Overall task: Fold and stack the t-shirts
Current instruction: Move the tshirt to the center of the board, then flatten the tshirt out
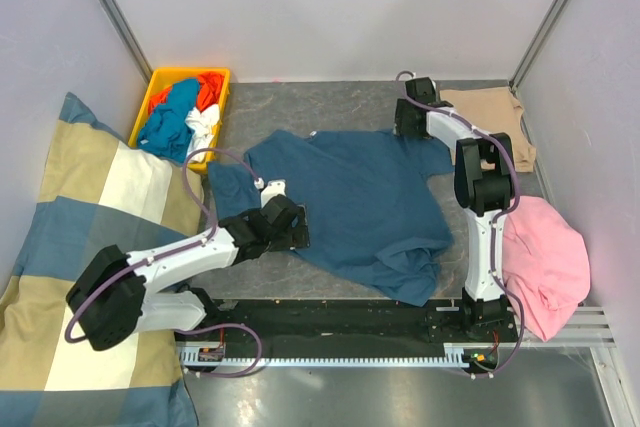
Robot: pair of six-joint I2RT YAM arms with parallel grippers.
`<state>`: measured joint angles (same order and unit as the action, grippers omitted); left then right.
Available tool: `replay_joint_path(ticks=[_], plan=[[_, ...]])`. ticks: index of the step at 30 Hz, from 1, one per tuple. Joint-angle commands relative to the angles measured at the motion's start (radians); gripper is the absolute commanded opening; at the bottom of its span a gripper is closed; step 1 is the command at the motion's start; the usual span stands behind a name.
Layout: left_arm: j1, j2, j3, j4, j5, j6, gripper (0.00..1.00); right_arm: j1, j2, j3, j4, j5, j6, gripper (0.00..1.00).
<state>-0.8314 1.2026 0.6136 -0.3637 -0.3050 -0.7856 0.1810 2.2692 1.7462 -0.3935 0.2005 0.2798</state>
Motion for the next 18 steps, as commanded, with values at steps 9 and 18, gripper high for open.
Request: replay_joint_path(ticks=[9, 18], plan=[[0.035, 0.224, -0.014, 0.155, 0.079, -0.061, 0.70, -0.003, 0.017, -0.060, -0.088, -0.095, 0.015, 0.00], [0.147, 0.310, 0.095, 0.172, 0.104, 0.018, 0.02, -0.002, -0.175, -0.252, -0.025, -0.118, 0.059, 0.00]])
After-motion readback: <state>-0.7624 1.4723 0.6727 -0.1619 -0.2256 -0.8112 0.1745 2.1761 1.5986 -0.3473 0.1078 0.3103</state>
